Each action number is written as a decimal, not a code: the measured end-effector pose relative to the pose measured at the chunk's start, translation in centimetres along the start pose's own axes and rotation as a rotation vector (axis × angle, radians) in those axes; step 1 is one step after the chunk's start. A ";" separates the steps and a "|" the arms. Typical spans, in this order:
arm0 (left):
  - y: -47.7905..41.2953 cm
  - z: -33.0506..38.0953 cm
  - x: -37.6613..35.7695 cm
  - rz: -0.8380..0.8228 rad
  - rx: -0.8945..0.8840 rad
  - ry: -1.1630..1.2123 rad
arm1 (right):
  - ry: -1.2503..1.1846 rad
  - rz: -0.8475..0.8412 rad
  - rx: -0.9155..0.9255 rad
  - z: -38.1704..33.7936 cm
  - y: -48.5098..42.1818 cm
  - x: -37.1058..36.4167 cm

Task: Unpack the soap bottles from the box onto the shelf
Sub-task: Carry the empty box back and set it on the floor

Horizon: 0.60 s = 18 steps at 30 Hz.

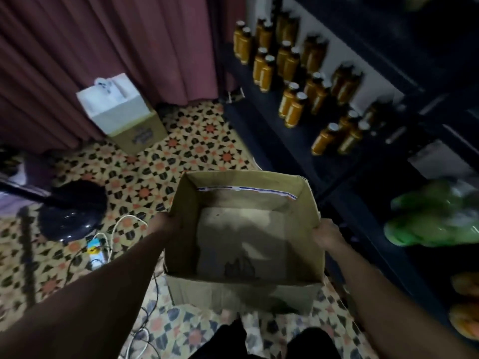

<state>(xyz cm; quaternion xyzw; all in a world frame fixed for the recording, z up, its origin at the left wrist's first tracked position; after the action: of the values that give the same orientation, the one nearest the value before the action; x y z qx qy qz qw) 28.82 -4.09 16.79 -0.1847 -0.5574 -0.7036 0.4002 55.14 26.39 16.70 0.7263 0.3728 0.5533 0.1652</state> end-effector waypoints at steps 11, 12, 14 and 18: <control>-11.2 -2.9 8.4 0.152 0.215 0.226 | 0.103 -0.070 0.215 -21.8 -10.2 -1.4; -12.2 -2.7 9.0 0.168 0.232 0.238 | 0.111 -0.072 0.229 -23.4 -11.4 -1.4; -14.2 -1.7 10.3 0.169 0.255 0.281 | 0.130 -0.082 0.274 -26.8 -14.0 -1.4; -18.6 1.3 12.7 0.161 0.312 0.306 | 0.158 -0.098 0.320 -33.8 -19.2 -0.9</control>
<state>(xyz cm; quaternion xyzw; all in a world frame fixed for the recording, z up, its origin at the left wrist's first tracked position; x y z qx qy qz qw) 6.51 -6.30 14.36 -0.0558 -0.5757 -0.5946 0.5585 16.82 32.75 14.79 0.6786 0.5028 0.5336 0.0443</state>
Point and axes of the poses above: each hand's wrist, its own y-axis away from the middle knuckle, its own x-axis out of the back of the hand, z = x × y, the point moved 4 cm from there along -y, towards the middle knuckle, and after that the axes turned 5 degrees about x, right-handed, at the moved point
